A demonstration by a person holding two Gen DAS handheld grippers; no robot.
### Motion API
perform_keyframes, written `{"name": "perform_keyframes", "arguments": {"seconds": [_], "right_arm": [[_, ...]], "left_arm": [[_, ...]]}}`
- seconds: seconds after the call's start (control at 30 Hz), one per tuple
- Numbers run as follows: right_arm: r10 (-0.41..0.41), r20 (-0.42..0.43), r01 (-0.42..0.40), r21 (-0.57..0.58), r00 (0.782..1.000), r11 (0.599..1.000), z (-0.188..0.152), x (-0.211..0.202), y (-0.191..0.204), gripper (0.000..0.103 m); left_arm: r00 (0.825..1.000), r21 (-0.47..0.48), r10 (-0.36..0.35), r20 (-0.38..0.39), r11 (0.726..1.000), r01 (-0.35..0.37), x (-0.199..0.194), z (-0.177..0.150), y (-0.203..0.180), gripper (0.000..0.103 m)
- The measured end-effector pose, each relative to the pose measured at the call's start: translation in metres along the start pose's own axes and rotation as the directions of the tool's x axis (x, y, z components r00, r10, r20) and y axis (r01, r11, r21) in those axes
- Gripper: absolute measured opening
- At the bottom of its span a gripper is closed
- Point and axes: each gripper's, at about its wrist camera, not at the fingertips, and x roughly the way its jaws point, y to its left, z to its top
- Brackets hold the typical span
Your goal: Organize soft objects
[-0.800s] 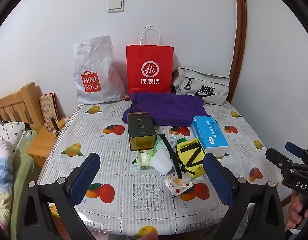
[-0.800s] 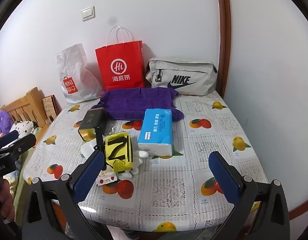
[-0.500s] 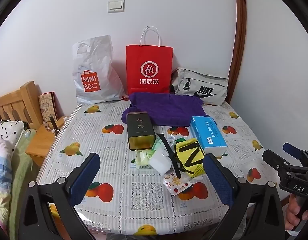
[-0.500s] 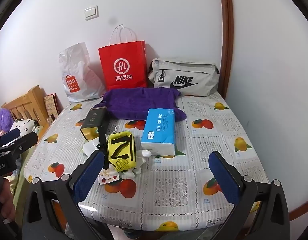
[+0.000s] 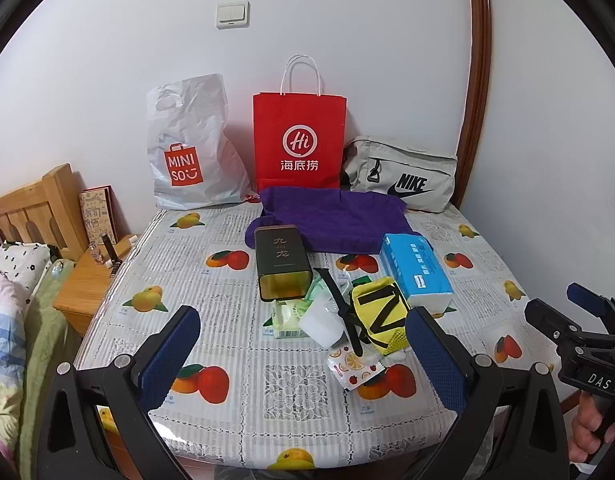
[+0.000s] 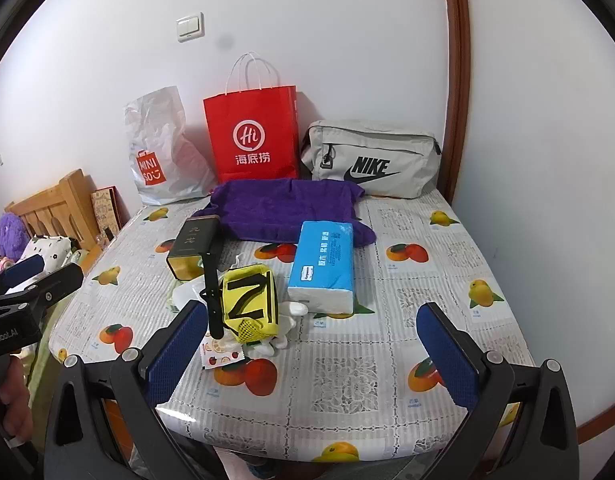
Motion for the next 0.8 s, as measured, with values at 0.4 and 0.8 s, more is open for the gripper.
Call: {"name": "perform_keyframes", "arguments": {"seconds": [0.4,0.8], "right_arm": [[0.003,0.002,-0.003,-0.007,1.0,1.0,-0.0018,0.0006,0.0011,0.103],[0.004,0.005,-0.004,-0.008,1.0,1.0,-0.002,-0.0002,0.0015,0.103]], "left_arm": [[1.0,0.001,0.0,0.003,1.0,0.0,-0.0003,-0.0034,0.0008,0.103],[1.0,0.002,0.002,0.005,1.0,-0.002,-0.0014,-0.0044,0.0018,0.103]]}}
